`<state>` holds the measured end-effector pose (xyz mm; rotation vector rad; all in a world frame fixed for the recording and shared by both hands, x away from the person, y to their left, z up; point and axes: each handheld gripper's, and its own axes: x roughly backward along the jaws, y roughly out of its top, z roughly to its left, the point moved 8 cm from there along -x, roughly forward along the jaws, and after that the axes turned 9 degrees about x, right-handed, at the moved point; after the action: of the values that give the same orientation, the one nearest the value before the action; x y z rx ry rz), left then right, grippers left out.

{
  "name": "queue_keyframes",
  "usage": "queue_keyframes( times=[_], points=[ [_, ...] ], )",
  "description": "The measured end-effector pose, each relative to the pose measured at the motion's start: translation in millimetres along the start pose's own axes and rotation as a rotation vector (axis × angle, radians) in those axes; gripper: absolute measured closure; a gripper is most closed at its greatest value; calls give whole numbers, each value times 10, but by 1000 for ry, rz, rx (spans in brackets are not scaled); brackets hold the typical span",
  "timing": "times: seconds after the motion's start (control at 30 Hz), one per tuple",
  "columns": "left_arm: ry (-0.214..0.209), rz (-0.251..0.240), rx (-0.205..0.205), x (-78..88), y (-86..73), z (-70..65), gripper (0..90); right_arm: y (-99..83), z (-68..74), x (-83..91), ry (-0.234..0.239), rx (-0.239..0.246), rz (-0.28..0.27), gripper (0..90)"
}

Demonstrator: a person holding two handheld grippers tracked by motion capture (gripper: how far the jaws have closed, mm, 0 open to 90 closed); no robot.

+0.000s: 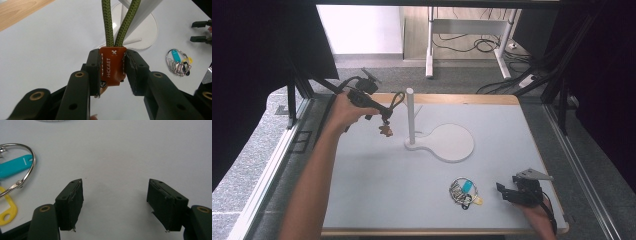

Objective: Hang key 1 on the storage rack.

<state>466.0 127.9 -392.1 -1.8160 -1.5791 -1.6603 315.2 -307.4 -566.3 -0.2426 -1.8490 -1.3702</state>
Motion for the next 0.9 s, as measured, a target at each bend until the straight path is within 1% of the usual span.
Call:
queue_keyframes(
  times=[0.1, 0.27, 0.37, 0.47, 0.67, 0.83, 0.9],
  points=[
    [-10, -5, 18, 10, 14, 25, 666, -2, -4, 0, -2, -2, 0, 298],
    [-49, 9, 15, 19, 22, 80, 667, -4, -3, 0, -2, 1, 1, 298],
    [-47, 15, 22, 22, 29, 155, 667, -3, -6, 2, -4, -3, 0, 298],
    [-54, 17, 21, 5, 41, 187, 667, -4, -7, -8, -6, 1, 4, 298],
    [-89, 22, 12, -35, 72, 192, 667, -8, 5, -13, -5, 2, 9, 298],
    [-118, 47, -9, -92, 75, 166, 667, -11, -2, -14, -7, 3, 10, 298],
    [-119, 50, -10, -103, 74, 160, 666, -12, 0, -13, -7, 2, 10, 298]
  ],
)
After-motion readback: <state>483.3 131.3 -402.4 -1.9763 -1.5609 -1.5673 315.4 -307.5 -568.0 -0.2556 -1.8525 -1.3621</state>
